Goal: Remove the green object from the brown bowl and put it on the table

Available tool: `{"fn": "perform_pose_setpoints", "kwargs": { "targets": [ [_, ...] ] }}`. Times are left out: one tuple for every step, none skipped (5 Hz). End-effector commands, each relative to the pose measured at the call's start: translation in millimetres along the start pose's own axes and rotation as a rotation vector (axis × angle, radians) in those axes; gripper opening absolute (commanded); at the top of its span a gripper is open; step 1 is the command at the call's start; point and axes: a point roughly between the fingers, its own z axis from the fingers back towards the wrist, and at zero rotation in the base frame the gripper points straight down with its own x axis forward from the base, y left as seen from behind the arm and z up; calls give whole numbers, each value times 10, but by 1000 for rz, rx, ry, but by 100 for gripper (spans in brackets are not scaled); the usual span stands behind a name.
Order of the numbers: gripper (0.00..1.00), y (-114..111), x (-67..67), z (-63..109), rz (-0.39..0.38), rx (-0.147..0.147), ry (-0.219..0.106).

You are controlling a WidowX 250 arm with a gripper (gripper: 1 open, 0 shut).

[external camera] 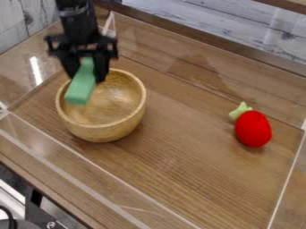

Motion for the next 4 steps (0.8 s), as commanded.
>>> {"fn": "perform_pose_setpoints", "kwargs": {
  "targets": [
    [0,-292,110,330,-50,-26,-64],
    [0,-476,83,419,-81,-41,-68],
    [0,-602,6,454,-116,-49,-62],
    [0,-867,-296,305,-171,-49,-49]
  ]
}}
